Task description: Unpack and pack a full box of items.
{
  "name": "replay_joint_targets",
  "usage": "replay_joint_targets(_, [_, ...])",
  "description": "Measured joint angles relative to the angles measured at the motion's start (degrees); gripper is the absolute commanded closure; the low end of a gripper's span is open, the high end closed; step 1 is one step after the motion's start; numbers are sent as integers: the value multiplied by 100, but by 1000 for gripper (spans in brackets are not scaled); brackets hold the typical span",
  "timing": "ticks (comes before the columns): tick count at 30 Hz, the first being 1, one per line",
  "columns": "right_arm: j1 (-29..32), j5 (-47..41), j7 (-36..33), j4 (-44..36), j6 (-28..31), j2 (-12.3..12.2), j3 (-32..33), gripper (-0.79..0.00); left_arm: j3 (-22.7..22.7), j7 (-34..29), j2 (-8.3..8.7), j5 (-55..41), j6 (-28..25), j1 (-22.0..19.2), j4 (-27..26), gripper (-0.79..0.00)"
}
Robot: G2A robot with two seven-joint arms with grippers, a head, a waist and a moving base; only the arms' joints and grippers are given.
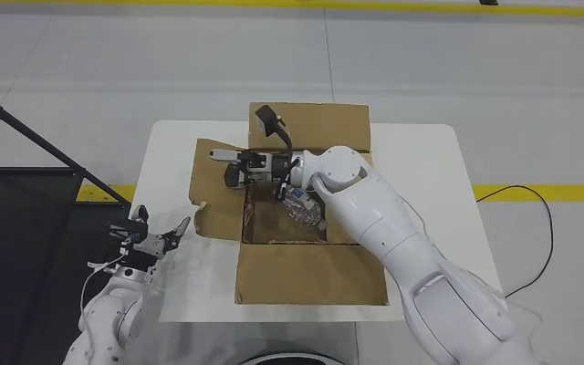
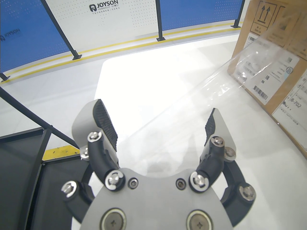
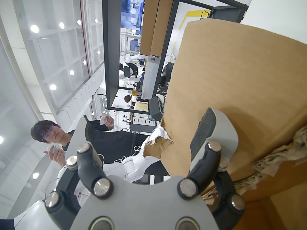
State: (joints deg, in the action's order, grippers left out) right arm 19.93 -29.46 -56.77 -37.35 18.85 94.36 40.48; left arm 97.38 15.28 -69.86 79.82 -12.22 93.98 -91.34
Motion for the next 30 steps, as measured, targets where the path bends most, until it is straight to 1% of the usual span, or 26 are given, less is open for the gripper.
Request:
replay_joint_targets(3, [26, 53, -11, -29, -27, -8, 50, -785, 26, 30, 7, 13, -2, -74, 61, -785])
replay_joint_targets(9, [73, 114, -30, -78, -47, -17, 158, -785, 141, 319, 6, -184, 54, -113, 153, -785])
replay_joint_targets(15, [106, 199, -51, -138, -97, -11, 221, -785, 303, 501, 30, -228, -128, 27, 107, -785])
replay_joint_targets(19, [111, 285, -46, -181, -143, 10, 222, -785, 448, 600, 38, -429, -263, 184, 31, -785])
replay_joint_targets(22, [100, 342, -50, -179, -189, 32, 217, -785, 567, 685, 31, -826, -448, 329, -55, -785])
replay_joint_targets(24, [88, 377, -76, -164, -218, 50, 207, -785, 675, 722, 23, -1391, -775, 445, -139, -785])
replay_joint_targets(25, [83, 392, -85, -158, -228, 59, 201, -785, 743, 726, 23, -1594, -856, 494, -185, -785])
replay_joint_targets(30, [52, 498, -148, -138, -278, 115, 149, -785, 947, 838, -4, -2215, -878, 763, -522, -785])
